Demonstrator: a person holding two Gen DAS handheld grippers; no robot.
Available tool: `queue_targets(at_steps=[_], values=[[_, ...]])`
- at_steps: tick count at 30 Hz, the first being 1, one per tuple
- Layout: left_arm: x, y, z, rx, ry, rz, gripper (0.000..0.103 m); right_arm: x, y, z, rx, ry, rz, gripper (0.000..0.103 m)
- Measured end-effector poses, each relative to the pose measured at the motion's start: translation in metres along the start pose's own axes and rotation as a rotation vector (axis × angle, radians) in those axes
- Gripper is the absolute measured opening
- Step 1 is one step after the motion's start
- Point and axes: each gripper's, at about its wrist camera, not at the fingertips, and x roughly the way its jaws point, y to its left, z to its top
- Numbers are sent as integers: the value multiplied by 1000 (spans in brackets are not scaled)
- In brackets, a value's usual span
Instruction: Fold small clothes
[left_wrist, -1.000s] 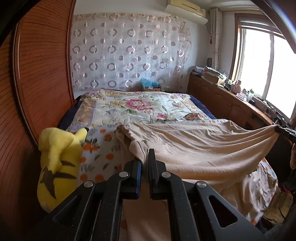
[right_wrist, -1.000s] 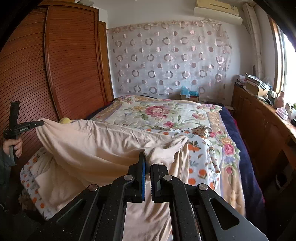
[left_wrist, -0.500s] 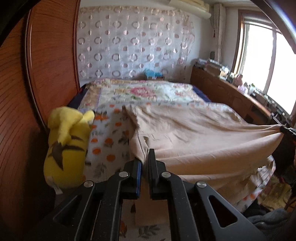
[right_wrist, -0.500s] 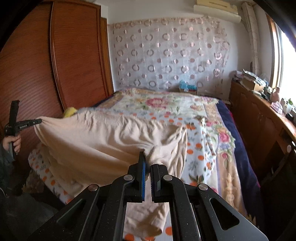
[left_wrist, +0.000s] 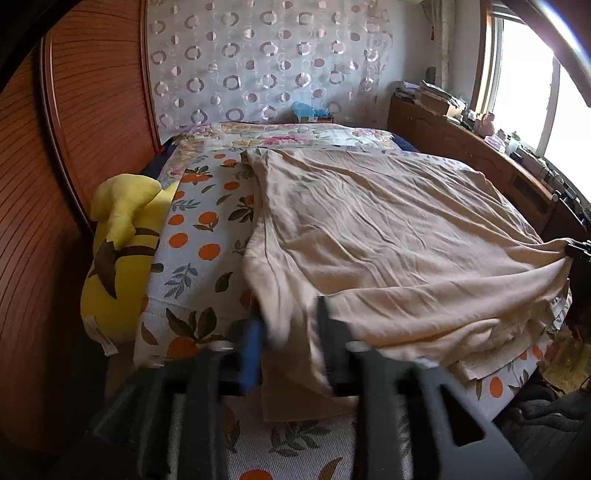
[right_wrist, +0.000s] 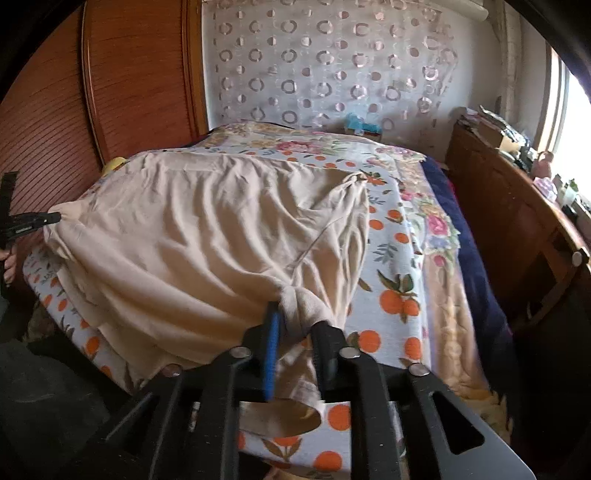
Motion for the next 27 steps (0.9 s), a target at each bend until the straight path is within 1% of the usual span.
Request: queue_targets(at_steps=[1,2,3,4,5,6,7,10,12,15,20,27], values=[[0,1,0,-2,-4,-5,43,-5,2,-4,-3,-5,-10,40],[-1,1,0,-4,-4,-8,44,-6,1,-1,-1,-12,-19,48],[-1,3,0,-4,-1,-8,50,-6,4,-3,-1,-19,-22,51],[0,3,-1,-1,2,-4,57,-7,4,-2,4,-27,-23,51],[0,2,-2,0,3,-2,60,-6,5,-4,4,-32,-25,52],[1,2,-3,-2,5,-4,66,-5,8,-2,2,-39,-28,52],[2,2,-4,-4,10,-7,68,-4,11,-2,-1,-48,-31,53],[6,3,-7,-11,16,8,69,0,17,-3,0,-82,-22,55],[9,5,-9,-25,19,13,69,7,21,-3,-3,-93,11,58],[11,6,-13,-40,22,16,69,25,35,-2,-21,-91,55,59],[10,10,-21,-59,29,27,69,66,59,-7,-45,-27,95,59],[9,14,-31,-68,47,30,69,92,68,-8,-34,29,102,59]])
